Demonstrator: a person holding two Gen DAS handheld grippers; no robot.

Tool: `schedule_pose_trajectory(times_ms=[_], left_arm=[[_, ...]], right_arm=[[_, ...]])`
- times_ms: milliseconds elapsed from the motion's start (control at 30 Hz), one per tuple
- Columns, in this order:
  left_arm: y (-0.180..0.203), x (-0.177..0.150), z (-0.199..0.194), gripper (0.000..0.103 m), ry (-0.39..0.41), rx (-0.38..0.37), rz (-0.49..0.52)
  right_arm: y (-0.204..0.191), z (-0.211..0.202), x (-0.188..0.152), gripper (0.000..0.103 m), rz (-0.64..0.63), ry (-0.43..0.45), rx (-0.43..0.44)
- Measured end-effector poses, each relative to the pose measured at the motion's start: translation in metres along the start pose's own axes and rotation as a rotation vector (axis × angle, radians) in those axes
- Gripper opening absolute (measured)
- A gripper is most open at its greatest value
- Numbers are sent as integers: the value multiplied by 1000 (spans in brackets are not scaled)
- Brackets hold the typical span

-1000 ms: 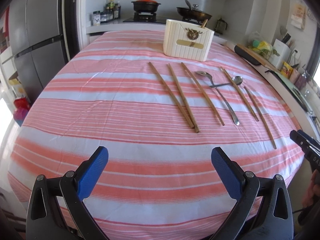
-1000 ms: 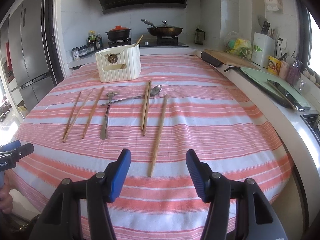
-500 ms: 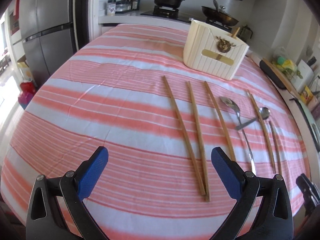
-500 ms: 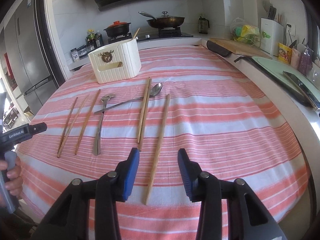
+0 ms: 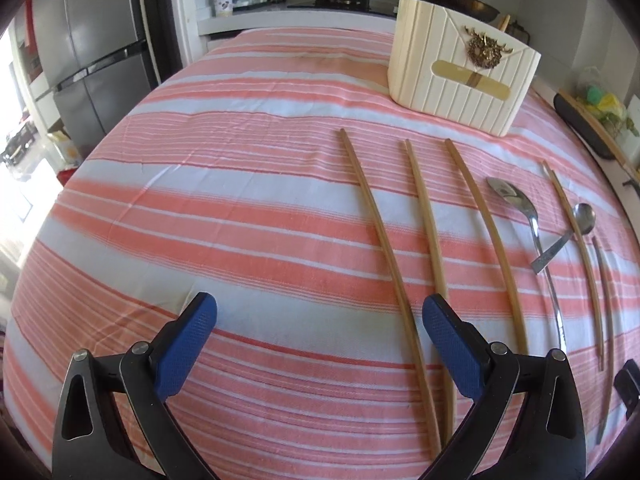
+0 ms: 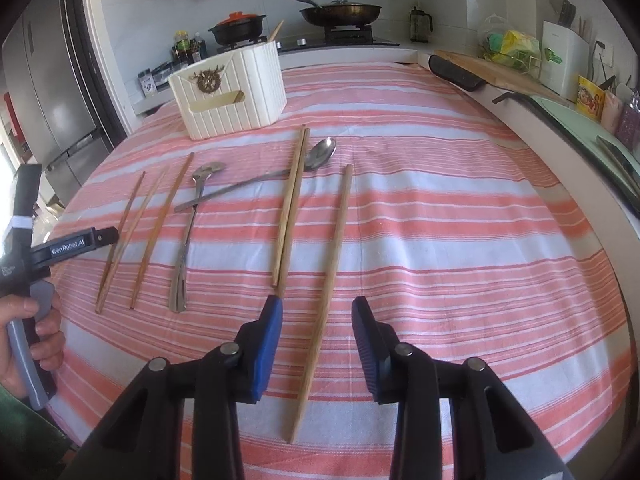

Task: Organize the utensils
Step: 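Move the right tool back down toward the next wooden chopstick, then close the right gripper on the wooden chopstick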

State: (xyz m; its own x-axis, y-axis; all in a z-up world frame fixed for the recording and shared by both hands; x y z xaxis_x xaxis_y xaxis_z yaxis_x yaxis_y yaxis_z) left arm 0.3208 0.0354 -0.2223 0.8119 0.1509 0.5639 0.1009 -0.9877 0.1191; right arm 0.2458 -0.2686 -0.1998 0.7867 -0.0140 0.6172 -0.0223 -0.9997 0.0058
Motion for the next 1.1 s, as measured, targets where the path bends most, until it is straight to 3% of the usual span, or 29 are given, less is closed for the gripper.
schedule_pose_trajectory(times_ms=[67,233,467,633,900,1100], left_arm=[[1,-2,1,102,-5,12,29],[-4,-6,-4,102,-10,18,69],[-15,-13,-12,103,-20,30,108],[-19,-14,-13,103,-27,23,163],[-29,-10,-8,103,-70,-62,180],[-27,-5,-4,103,-93,-80,208]], right_arm=[[-5,11,-4,27,-33,-49,-36],[-10,14,-3,10,-103,-37,-113],[11,18,3,9,-81,-52,-140],[7,21,7,10,-151,-73,-140],[6,31,18,10,-181,-105,-113],[8,42,30,10,-162,-100,-81]])
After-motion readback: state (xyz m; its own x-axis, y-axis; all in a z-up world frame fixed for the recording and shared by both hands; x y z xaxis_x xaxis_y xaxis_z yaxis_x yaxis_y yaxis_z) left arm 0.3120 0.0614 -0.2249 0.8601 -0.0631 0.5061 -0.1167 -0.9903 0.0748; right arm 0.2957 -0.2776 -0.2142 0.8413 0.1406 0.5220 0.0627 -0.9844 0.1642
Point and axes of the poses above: each gripper's, at about its wrist camera, not at the fingertips, and z roughly the way its jaws point, y to its right, x to its top, the point moved 2 cm from there along z, roughly the way its jaws point, and after that the axes turned 6 degrees about -x, right-handed, at the moved point
